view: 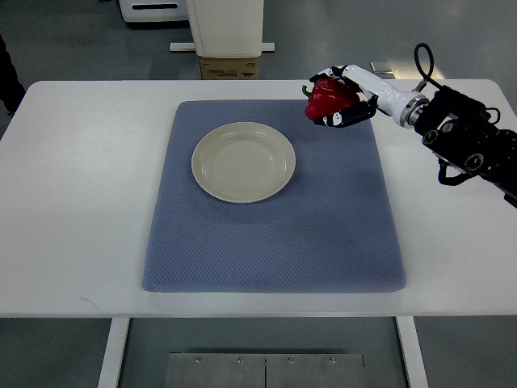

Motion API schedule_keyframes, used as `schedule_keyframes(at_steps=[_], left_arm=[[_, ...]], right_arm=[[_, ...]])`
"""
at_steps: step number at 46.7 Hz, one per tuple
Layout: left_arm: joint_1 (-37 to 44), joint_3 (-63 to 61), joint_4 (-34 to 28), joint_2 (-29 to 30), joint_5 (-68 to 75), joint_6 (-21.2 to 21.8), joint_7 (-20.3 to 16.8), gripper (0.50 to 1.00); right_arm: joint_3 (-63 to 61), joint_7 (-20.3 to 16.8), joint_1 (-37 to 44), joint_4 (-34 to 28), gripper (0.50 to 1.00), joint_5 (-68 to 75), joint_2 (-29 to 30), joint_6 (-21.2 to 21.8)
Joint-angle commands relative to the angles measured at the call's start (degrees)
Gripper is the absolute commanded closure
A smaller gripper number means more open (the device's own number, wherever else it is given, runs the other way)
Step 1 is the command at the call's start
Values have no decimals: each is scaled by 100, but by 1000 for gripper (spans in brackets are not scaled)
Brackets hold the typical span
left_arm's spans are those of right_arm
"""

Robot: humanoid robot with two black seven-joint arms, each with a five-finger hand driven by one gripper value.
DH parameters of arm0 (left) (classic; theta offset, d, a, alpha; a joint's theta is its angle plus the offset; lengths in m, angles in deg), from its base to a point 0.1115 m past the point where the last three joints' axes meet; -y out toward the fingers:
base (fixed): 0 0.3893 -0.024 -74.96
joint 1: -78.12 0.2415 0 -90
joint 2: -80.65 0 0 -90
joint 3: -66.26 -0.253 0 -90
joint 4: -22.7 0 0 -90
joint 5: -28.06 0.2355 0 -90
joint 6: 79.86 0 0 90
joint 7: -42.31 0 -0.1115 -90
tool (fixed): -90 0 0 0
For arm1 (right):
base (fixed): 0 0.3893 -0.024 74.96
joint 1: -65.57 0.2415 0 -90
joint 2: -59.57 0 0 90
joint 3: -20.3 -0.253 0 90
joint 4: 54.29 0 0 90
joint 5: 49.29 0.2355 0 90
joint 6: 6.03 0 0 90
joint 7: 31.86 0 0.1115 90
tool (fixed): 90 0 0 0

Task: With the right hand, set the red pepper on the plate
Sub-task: 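Lift the red pepper with the right hand and carry it over the plate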

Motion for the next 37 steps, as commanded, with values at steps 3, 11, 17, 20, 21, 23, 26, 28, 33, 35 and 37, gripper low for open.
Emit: schedule_keyframes(at_steps=[3, 11, 17, 20, 21, 23, 26, 28, 33, 35, 37], left_arm=[[-1, 0, 0, 0, 0, 0, 0, 500], [-1, 0, 0, 0, 0, 0, 0, 500], [-1, 0, 0, 0, 0, 0, 0, 500], [-1, 0, 0, 0, 0, 0, 0, 500], [-1, 0, 0, 0, 0, 0, 0, 500], [-1, 0, 0, 0, 0, 0, 0, 500], [-1, 0, 0, 0, 0, 0, 0, 500], [-1, 0, 0, 0, 0, 0, 0, 500], [-1, 0, 0, 0, 0, 0, 0, 500], [-1, 0, 0, 0, 0, 0, 0, 500], [-1, 0, 0, 0, 0, 0, 0, 500]], right_arm=[[-96, 29, 134, -18, 1000, 8, 96, 50], [-193, 65, 301, -132, 1000, -1, 377, 50], [-193, 65, 371, -185, 1000, -1, 623, 50], [-193, 65, 371, -211, 1000, -1, 746, 50], [-201, 65, 371, -220, 1000, 8, 781, 50], [-201, 65, 362, -229, 1000, 8, 843, 50], [-193, 65, 362, -238, 1000, -1, 931, 50], [-193, 65, 354, -238, 1000, -1, 931, 50], [-193, 82, 301, -238, 1000, -1, 931, 50], [-193, 82, 275, -238, 1000, -1, 931, 50], [-193, 82, 248, -238, 1000, -1, 931, 50]])
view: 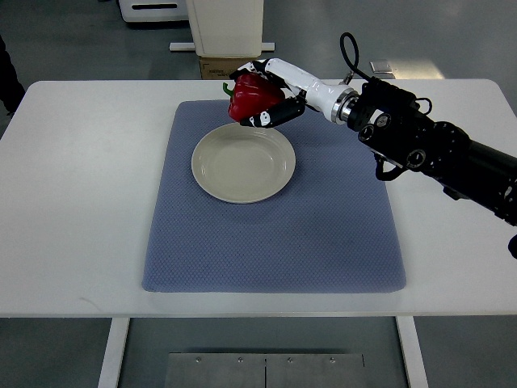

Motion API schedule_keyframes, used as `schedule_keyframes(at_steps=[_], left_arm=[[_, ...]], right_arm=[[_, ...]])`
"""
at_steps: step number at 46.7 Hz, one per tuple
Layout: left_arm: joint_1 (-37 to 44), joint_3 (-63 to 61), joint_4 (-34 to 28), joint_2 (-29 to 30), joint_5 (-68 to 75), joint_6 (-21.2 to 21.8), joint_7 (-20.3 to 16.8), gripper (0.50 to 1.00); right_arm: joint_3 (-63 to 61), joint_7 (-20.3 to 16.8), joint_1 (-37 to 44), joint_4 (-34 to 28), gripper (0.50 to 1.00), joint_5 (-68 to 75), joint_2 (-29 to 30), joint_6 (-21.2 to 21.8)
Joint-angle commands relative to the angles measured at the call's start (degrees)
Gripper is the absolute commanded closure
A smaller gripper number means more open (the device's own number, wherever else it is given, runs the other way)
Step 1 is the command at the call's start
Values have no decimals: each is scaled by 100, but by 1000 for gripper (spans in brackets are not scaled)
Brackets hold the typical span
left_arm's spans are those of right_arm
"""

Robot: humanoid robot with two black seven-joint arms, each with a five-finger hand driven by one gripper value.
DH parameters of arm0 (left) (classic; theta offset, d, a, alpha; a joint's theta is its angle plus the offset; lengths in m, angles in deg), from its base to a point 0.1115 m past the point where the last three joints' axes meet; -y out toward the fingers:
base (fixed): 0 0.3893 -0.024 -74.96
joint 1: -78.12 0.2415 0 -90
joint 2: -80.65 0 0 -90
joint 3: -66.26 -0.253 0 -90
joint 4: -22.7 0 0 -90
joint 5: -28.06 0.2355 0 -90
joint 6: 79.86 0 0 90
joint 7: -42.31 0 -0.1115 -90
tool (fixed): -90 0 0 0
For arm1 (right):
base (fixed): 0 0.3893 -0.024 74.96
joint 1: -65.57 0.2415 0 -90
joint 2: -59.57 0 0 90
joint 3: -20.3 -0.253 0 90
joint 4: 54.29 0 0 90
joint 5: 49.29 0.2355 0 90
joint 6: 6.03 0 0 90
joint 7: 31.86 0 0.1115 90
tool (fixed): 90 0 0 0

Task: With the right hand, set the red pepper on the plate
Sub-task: 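Lift the red pepper with the right hand and carry it over the plate, then lower the pepper onto the cream plate and open the right hand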

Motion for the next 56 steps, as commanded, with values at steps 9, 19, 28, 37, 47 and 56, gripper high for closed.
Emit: schedule_keyframes(at_steps=[9, 19, 28, 37, 47, 56], left_arm=[[-6, 0, 0, 0, 0, 0, 0, 500], [-6, 0, 0, 0, 0, 0, 0, 500], [2, 0, 0, 0, 0, 0, 0, 500], [-6, 0, 0, 0, 0, 0, 0, 500], [-6, 0, 0, 0, 0, 0, 0, 500], [2, 0, 0, 0, 0, 0, 0, 500]], right_arm=[[11, 2, -140, -332, 1000, -9, 0, -9], [28, 2, -334, -500, 1000, -62, 0, -17], [99, -51, -545, -473, 1000, -106, 0, -35], [354, -68, -729, -447, 1000, -106, 0, -88], [354, -183, -800, -438, 1000, -106, 0, -281], [345, -218, -835, -429, 930, -97, 0, -483]])
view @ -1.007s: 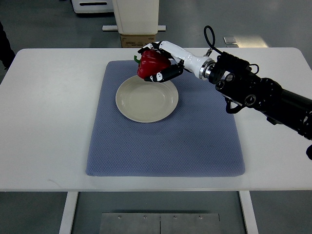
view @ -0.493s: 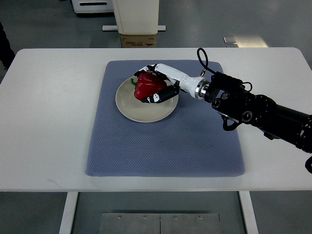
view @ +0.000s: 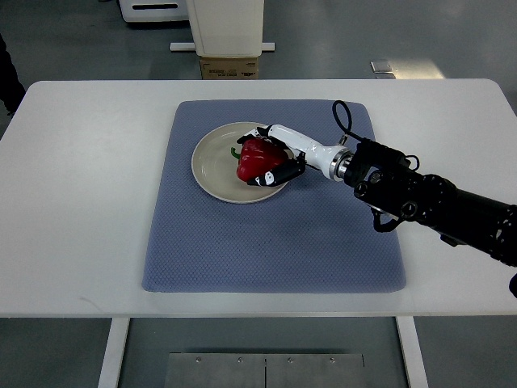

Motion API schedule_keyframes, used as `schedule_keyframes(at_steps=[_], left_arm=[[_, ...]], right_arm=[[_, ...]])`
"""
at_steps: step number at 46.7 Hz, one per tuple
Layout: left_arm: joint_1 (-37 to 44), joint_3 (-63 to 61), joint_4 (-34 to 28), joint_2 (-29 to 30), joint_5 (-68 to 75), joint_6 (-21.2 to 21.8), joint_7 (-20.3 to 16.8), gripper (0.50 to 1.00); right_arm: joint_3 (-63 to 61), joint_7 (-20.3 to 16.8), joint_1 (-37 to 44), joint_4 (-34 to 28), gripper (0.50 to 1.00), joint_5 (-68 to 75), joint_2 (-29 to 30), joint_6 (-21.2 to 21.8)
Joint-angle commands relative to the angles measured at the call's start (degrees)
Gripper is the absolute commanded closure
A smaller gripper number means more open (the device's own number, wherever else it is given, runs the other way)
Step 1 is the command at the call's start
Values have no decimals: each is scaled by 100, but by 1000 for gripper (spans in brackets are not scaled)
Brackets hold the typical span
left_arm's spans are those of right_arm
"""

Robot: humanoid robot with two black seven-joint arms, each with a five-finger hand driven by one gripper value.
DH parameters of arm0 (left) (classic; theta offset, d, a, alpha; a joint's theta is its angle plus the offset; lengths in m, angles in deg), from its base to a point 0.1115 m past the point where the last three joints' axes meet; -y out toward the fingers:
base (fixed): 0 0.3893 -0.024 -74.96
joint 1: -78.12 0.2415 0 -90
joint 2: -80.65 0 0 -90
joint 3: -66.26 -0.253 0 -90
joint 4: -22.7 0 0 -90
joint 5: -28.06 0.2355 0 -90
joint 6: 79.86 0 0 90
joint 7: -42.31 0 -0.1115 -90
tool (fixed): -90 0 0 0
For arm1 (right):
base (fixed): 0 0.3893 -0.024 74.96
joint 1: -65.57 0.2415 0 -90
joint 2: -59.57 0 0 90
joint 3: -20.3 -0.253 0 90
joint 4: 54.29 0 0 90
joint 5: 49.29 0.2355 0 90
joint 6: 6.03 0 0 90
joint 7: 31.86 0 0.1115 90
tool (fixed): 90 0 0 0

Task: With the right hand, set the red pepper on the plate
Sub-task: 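Lower the pepper onto the cream plate and open the right hand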

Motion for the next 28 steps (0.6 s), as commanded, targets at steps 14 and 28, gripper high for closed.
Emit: schedule_keyframes(at_steps=[14, 28], left_arm=[[-4, 0, 0, 0, 0, 0, 0, 500], [-4, 0, 0, 0, 0, 0, 0, 500]], right_arm=[[-45, 7, -58, -1, 544, 31, 0, -224], [-63, 7, -14, -10, 500, 40, 0, -224]])
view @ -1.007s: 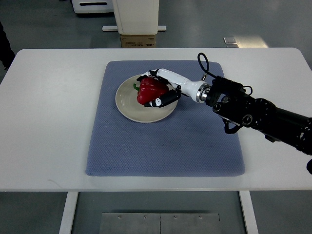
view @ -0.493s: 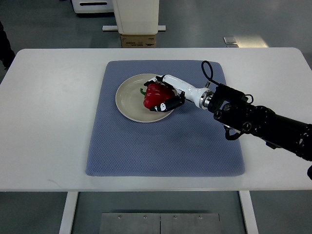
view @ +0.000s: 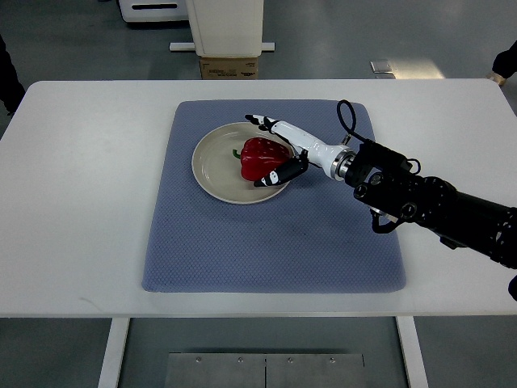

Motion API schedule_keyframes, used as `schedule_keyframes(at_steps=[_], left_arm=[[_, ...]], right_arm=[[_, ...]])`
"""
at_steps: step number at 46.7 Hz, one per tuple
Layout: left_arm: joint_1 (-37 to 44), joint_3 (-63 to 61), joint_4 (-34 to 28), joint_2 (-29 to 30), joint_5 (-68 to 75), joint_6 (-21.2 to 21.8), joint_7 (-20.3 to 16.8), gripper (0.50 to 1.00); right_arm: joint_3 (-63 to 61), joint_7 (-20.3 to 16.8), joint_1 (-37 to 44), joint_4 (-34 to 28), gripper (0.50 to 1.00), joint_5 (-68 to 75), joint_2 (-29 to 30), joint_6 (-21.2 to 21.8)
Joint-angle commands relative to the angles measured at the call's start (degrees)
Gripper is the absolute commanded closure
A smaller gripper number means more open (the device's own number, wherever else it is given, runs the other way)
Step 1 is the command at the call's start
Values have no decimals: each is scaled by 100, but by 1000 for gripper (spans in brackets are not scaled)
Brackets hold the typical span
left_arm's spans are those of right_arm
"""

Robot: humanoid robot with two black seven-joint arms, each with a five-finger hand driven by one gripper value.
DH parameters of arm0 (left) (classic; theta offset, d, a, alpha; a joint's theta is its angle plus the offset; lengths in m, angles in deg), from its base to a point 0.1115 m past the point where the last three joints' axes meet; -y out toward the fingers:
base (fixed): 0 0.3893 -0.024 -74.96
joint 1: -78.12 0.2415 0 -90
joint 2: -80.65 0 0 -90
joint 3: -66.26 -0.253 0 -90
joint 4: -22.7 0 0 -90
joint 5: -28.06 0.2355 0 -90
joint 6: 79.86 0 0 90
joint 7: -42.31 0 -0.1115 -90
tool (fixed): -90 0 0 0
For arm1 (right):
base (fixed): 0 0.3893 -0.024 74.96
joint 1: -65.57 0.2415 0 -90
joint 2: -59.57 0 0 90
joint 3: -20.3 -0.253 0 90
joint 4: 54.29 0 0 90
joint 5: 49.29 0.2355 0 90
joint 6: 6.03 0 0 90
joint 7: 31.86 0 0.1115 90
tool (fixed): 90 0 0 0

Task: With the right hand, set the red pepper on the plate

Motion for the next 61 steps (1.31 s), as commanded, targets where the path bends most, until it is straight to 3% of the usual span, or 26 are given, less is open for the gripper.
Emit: schedule_keyframes(at_steps=[1, 19, 31, 45, 61], left_arm=[[-2, 0, 0, 0, 0, 0, 0, 500], [7, 0, 0, 0, 0, 0, 0, 500], [7, 0, 0, 0, 0, 0, 0, 500], [7, 0, 0, 0, 0, 0, 0, 500], [-2, 0, 0, 0, 0, 0, 0, 500]], right_arm=[[0, 0, 39, -9, 500, 1, 0, 9], [-579, -35, 303, -18, 500, 53, 0, 27], [-1361, -342, 241, -18, 500, 53, -131, 36], [-2487, -782, -189, 9, 500, 158, -501, 27], [-3111, -861, -690, 404, 500, 949, -738, 18]])
